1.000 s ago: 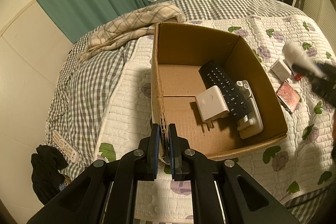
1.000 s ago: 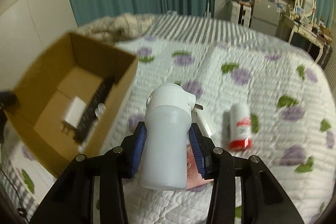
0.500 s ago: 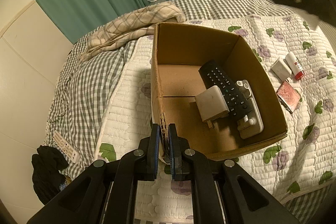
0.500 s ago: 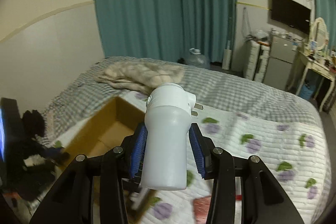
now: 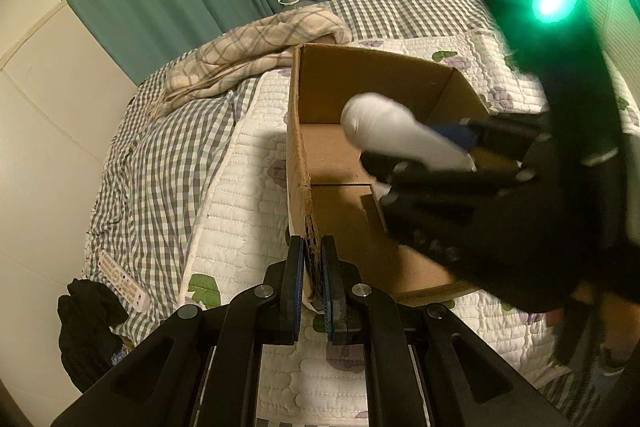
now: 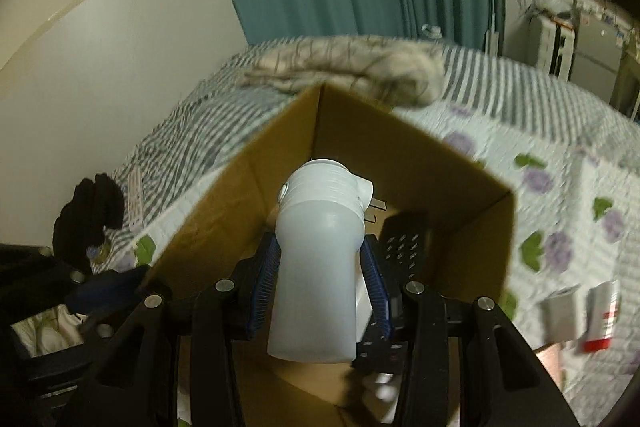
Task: Organize rigid objects
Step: 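Carry the white bottle into the box with the right tool and release, then grasp the red-capped white bottle with the right tool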
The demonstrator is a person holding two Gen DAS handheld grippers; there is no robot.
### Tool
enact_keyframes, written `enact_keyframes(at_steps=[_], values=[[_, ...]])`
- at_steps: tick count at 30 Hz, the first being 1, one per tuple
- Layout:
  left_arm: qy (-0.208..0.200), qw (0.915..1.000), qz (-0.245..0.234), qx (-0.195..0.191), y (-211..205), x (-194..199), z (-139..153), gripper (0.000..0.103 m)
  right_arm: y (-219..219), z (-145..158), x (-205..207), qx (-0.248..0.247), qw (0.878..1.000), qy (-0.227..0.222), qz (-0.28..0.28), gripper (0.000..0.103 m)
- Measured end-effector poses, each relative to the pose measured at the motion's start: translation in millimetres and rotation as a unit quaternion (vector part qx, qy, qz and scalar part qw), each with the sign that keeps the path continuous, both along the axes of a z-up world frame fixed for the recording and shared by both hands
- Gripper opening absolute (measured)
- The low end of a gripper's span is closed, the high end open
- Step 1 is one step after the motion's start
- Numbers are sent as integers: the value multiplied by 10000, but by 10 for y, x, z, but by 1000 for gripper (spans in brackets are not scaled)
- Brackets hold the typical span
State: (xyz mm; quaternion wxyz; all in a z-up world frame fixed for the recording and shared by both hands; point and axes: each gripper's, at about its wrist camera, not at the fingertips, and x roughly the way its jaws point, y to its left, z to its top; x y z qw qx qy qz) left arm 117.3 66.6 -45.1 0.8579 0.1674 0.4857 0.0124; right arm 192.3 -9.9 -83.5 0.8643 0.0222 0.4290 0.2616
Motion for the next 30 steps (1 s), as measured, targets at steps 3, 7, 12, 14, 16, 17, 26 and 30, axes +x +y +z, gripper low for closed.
enact_keyframes(at_steps=[3, 7, 12, 14, 16, 17, 26, 30], values=[[-1, 10000, 3, -4, 0, 3, 0, 7, 55, -120, 21, 38, 9998, 163, 90, 42], [-1, 10000, 2, -6, 0, 4, 1, 7, 118, -242, 6, 93, 9989, 357, 281, 43], [6, 10000, 35, -18, 2, 21, -15, 7, 10, -202, -13, 180, 9992, 338, 142, 67], [0, 10000, 45, -28, 2, 24, -20, 7, -154, -84, -15, 214, 9996, 135, -98, 78], [9, 10000, 42, -44, 12, 26, -24, 7, -350, 51, 17, 210, 9993, -33, -317, 78], [8, 10000, 44, -52, 24, 21, -25, 7, -478, 127, 25, 189, 9987, -143, -441, 79], [11, 10000, 58, -48, 33, 9, -38, 7, -1986, 639, 52, -685, 9738, -1066, -1890, 84], [13, 10000, 57, 7, 21, -6, -35, 7, -2519, 473, 70, -1012, 9605, -926, -2423, 84]])
